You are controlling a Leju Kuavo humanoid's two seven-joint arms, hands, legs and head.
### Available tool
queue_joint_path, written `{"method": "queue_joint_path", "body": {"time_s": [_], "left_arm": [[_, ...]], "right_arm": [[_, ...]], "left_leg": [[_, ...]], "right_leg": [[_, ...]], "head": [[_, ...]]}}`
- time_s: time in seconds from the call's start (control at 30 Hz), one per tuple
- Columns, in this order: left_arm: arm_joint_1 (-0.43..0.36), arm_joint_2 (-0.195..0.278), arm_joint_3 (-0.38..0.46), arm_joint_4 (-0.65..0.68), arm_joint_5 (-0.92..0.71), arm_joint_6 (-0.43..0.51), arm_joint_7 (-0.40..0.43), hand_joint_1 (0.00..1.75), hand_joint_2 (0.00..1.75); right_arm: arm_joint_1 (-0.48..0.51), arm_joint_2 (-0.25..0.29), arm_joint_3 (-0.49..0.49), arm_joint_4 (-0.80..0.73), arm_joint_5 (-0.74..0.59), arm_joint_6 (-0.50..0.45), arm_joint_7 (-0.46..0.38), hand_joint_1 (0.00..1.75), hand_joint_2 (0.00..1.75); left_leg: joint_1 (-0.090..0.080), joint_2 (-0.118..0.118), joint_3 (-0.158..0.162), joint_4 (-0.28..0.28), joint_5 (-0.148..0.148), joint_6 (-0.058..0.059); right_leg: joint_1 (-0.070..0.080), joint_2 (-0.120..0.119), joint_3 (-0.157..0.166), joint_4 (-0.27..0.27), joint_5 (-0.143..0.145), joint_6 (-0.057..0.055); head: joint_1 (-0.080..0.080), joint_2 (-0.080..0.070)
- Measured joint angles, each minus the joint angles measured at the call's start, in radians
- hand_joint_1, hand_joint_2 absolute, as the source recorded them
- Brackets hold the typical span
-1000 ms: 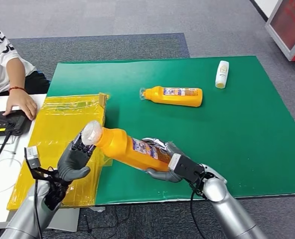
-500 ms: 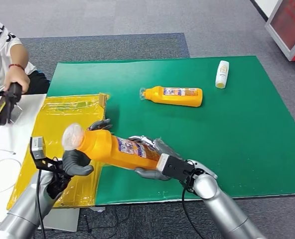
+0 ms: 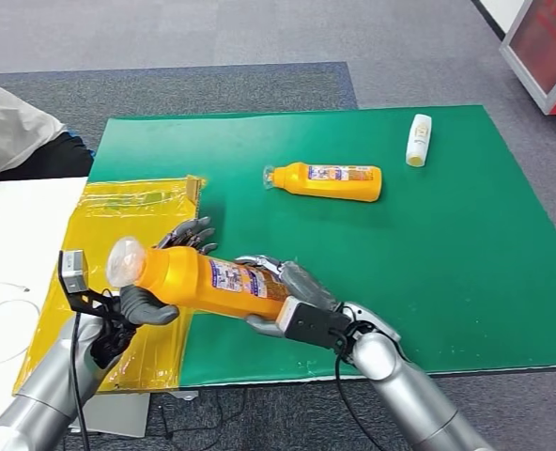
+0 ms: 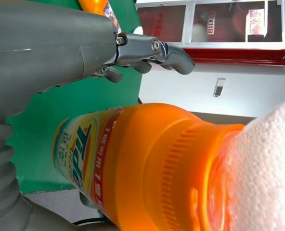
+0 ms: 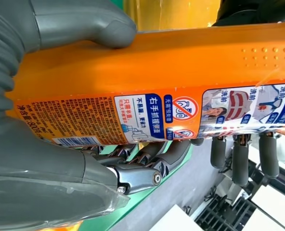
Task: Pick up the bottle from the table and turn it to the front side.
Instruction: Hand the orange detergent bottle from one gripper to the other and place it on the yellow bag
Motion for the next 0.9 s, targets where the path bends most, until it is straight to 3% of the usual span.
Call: {"method": "queue_joint_path", "body": {"time_s": [0.4, 0.9], "left_arm": [[0.0, -0.002, -0.01, 0.0, 0.011, 0.019, 0.007, 0.0, 1.75], [0.0, -0.007, -0.011, 0.006, 0.012, 0.034, 0.021, 0.0, 1.75]], "right_arm": [[0.003, 0.012, 0.018, 0.001, 0.074, -0.09, 0.03, 1.75, 1.75], [0.009, 0.022, 0.036, 0.001, 0.098, -0.119, 0.046, 1.75, 1.75]], "left_leg": [[0.0, 0.0, 0.0, 0.0, 0.0, 0.0], [0.0, 0.0, 0.0, 0.0, 0.0, 0.0]], "right_leg": [[0.0, 0.0, 0.0, 0.0, 0.0, 0.0], [0.0, 0.0, 0.0, 0.0, 0.0, 0.0]], "head": [[0.0, 0.0], [0.0, 0.0]]}}
